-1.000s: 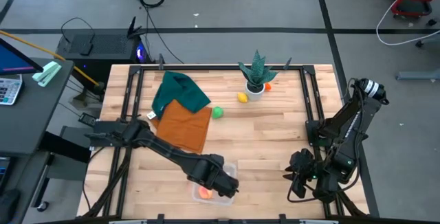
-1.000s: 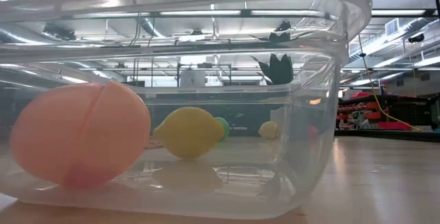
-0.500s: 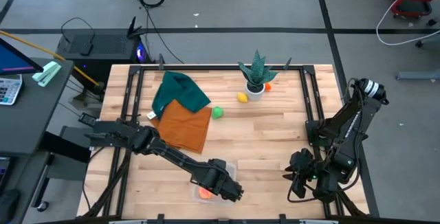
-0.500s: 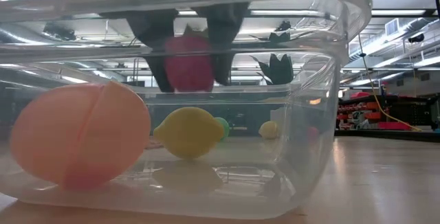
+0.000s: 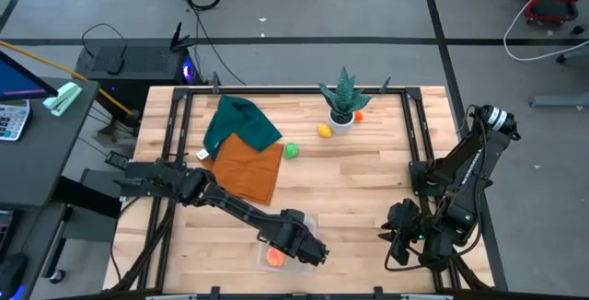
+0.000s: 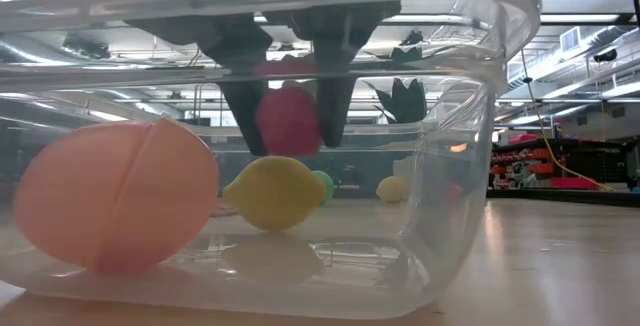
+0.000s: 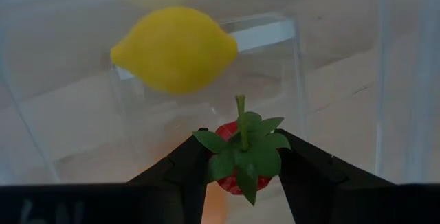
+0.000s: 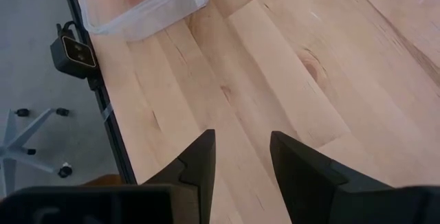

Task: Pick and placing Produce into tupperware
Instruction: Put the red strawberry into the transparent bin

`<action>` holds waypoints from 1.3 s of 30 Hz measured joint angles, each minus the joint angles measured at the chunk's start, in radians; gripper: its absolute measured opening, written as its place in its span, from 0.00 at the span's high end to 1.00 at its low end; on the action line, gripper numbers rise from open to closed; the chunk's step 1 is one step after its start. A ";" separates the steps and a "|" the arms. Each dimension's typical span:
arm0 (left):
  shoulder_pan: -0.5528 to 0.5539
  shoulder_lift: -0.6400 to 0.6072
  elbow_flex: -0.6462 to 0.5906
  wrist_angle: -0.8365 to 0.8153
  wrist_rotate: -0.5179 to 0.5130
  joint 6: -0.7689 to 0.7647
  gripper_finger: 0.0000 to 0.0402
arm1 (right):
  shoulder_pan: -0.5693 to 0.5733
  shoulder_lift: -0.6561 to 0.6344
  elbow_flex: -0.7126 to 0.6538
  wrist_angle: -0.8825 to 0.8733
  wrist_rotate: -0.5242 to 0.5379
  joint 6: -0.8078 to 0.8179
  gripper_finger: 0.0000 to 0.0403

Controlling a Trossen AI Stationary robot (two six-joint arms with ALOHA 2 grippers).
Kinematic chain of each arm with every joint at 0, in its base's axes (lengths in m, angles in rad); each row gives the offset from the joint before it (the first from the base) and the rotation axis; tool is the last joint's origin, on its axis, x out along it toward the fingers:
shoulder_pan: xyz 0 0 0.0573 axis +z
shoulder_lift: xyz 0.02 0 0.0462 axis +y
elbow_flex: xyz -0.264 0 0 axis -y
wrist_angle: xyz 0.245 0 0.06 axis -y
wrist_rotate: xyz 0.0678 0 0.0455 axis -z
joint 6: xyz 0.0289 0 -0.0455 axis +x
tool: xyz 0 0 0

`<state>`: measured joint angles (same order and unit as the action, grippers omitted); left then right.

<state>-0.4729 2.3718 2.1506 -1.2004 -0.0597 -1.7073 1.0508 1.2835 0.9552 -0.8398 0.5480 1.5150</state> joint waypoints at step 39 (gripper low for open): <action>0.000 0.050 0.000 0.076 0.042 -0.001 0.53 | 0.000 0.000 0.000 0.003 0.021 0.003 0.73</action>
<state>-0.4728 2.4222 2.1509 -1.1243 -0.0177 -1.7087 1.0504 1.2835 0.9553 -0.8368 0.5689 1.5179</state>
